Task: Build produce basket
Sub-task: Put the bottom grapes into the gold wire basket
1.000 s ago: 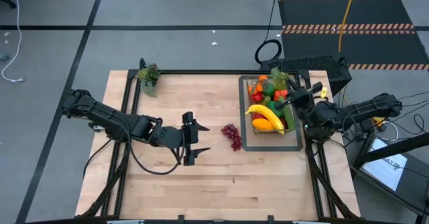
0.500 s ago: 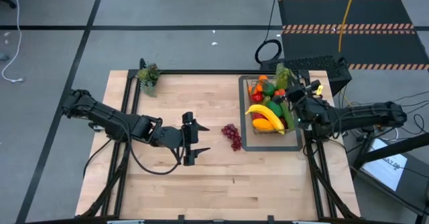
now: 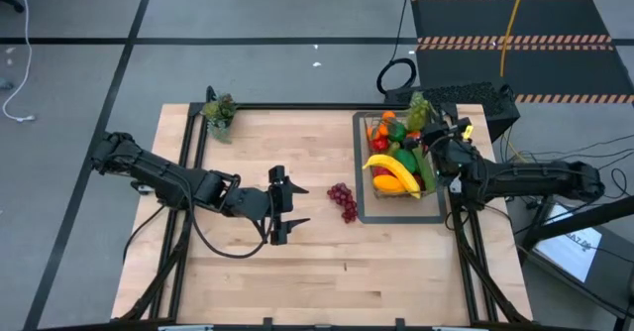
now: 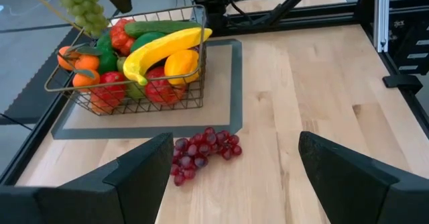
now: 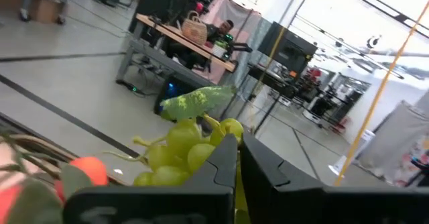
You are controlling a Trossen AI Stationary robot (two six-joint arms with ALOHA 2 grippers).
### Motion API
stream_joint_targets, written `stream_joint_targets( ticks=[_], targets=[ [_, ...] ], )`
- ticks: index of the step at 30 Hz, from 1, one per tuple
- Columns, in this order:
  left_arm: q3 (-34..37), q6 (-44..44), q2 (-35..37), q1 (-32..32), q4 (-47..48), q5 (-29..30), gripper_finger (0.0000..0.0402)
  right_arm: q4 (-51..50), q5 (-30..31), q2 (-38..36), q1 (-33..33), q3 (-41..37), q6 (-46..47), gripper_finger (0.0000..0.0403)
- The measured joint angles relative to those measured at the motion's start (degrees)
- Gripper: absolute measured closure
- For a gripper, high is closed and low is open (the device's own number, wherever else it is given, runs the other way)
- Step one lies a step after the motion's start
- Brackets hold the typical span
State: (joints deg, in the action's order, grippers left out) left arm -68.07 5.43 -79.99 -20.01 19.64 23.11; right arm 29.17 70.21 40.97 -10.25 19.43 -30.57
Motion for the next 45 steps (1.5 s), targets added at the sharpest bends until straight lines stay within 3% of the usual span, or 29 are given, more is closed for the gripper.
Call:
stream_joint_targets(
  ticks=[7,14,23,29,35,45],
  targets=[
    [0.00,-0.02,0.00,0.00,0.00,0.00,0.0078,-0.02,-0.73,0.00,-3.81,-2.43,-0.02,0.0399],
    [0.00,-0.04,0.00,0.00,0.00,0.00,0.0078,-0.06,-8.75,0.07,-7.07,-4.23,5.65,0.0399],
    [0.00,0.15,0.00,0.00,0.00,0.00,0.0078,-2.26,-11.21,0.07,-7.77,-4.34,7.61,0.0400],
    [0.00,0.27,0.00,0.00,-0.04,0.00,0.0078,-3.33,-18.10,0.24,-7.77,-4.34,7.66,0.0400],
    [0.00,0.66,0.00,0.00,-0.09,0.00,0.0078,-4.70,-18.00,0.37,-7.77,-4.34,7.57,0.0391],
    [0.00,0.72,0.00,0.00,-0.13,0.00,0.0078,-5.92,-18.02,0.37,-7.77,-4.34,7.52,0.0342]
  ],
)
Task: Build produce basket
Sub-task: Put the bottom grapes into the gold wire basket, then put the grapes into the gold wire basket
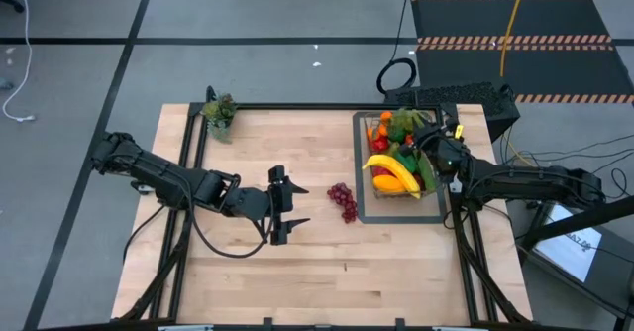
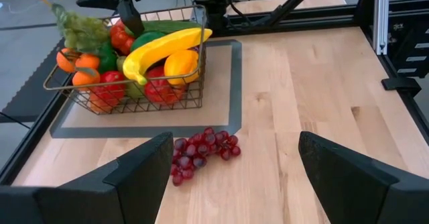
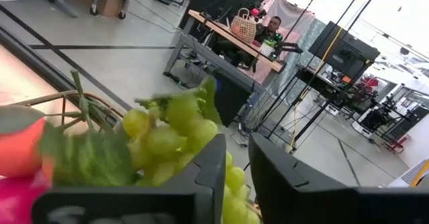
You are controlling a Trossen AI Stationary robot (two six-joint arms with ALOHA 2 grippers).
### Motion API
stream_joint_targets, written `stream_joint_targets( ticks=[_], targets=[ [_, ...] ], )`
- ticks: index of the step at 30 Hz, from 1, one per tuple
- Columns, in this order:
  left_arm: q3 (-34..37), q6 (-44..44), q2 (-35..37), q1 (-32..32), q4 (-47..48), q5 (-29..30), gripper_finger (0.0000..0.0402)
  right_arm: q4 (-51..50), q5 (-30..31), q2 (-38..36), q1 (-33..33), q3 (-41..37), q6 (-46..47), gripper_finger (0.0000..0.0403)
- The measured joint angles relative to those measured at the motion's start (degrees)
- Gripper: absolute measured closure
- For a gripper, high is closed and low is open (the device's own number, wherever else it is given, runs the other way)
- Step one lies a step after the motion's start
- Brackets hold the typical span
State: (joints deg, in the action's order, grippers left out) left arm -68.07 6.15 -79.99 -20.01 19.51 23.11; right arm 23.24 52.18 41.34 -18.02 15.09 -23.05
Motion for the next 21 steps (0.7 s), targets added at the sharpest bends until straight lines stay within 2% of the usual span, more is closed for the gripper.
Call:
stream_joint_targets(
  ticks=[11,21],
  targets=[
    [0.00,0.04,0.00,0.00,0.32,0.00,0.0078,2.55,0.00,-0.05,0.51,0.00,-0.20,0.0290],
    [0.00,-0.18,0.00,0.00,0.37,0.00,0.0078,8.93,0.07,-1.61,6.36,0.00,-6.43,0.0264]
  ],
)
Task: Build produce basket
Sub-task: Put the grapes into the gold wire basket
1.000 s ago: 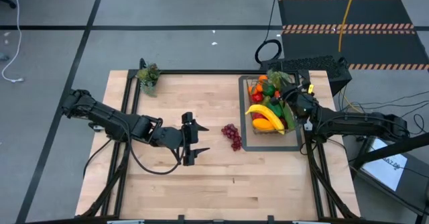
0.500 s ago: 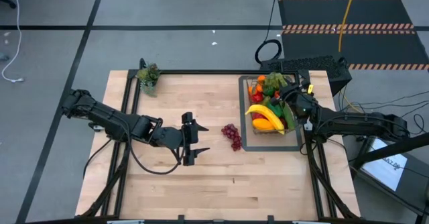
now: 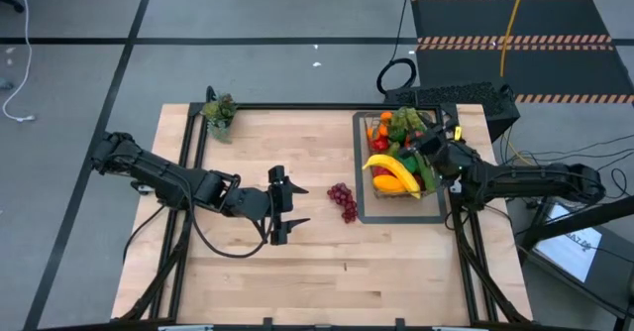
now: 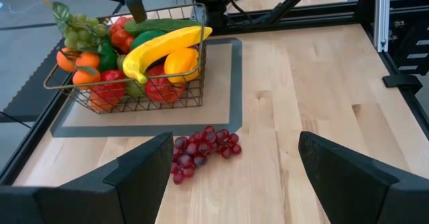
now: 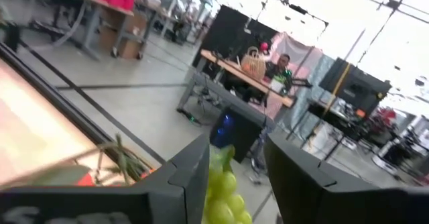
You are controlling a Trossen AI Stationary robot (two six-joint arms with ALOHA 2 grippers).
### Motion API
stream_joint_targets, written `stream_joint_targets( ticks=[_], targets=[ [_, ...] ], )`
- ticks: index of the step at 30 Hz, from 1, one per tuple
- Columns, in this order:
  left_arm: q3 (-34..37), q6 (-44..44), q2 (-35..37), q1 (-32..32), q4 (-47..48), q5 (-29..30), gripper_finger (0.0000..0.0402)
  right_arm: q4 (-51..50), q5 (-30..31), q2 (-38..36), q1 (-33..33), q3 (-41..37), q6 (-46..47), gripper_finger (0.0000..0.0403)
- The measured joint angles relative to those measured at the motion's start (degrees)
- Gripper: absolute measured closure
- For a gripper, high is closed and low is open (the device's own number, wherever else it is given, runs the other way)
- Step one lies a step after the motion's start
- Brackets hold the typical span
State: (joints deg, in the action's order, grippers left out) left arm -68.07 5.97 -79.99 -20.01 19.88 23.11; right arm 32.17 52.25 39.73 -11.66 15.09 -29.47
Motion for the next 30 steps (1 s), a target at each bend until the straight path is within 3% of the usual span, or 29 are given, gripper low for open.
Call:
stream_joint_targets(
  ticks=[18,30],
  targets=[
    [0.00,-2.62,-2.38,0.85,-2.08,0.01,0.0078,11.32,-0.07,-0.83,10.99,0.00,-10.20,0.0267],
    [0.00,-2.63,-10.45,7.84,-2.49,-2.84,0.0078,13.06,-0.09,-0.83,13.29,0.02,-13.50,0.0268]
  ],
)
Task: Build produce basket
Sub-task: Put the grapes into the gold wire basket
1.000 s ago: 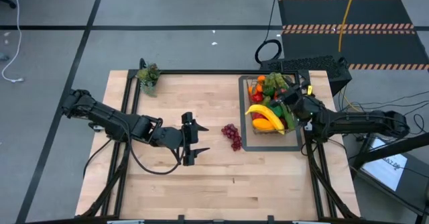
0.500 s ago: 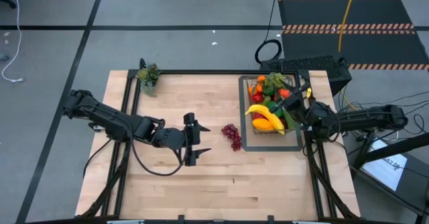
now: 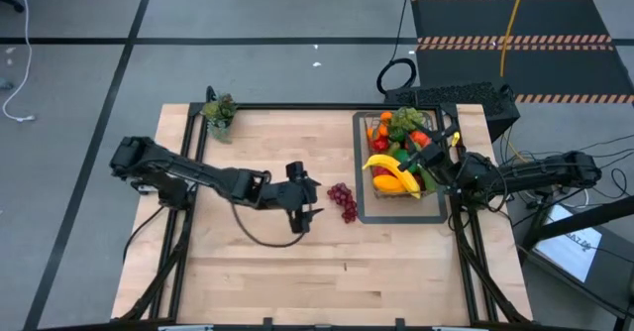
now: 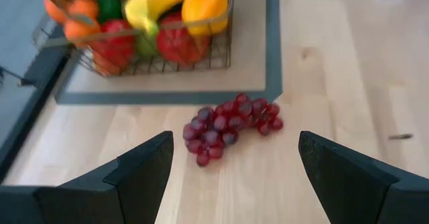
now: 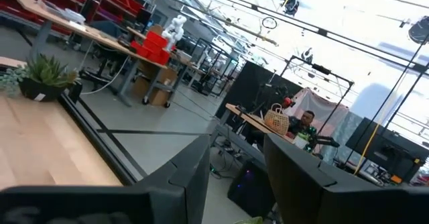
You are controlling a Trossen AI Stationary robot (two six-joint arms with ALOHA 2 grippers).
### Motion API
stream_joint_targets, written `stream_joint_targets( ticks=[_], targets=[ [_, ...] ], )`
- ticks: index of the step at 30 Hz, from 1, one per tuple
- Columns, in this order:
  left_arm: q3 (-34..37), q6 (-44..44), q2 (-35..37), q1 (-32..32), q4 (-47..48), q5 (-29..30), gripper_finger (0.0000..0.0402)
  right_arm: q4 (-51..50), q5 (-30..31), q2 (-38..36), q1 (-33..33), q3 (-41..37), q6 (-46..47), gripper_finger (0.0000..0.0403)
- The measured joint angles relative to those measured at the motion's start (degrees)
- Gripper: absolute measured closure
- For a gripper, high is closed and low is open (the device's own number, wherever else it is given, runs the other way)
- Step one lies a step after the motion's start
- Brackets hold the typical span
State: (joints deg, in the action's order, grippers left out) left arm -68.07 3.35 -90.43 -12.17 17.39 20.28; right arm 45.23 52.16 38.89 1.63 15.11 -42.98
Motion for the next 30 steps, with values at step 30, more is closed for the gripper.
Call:
stream_joint_targets(
  ticks=[30],
  targets=[
    [-0.07,-0.48,-24.64,11.67,-8.76,-8.46,0.0078,-0.90,0.13,0.02,0.00,0.02,-1.89,0.0268]
  ],
)
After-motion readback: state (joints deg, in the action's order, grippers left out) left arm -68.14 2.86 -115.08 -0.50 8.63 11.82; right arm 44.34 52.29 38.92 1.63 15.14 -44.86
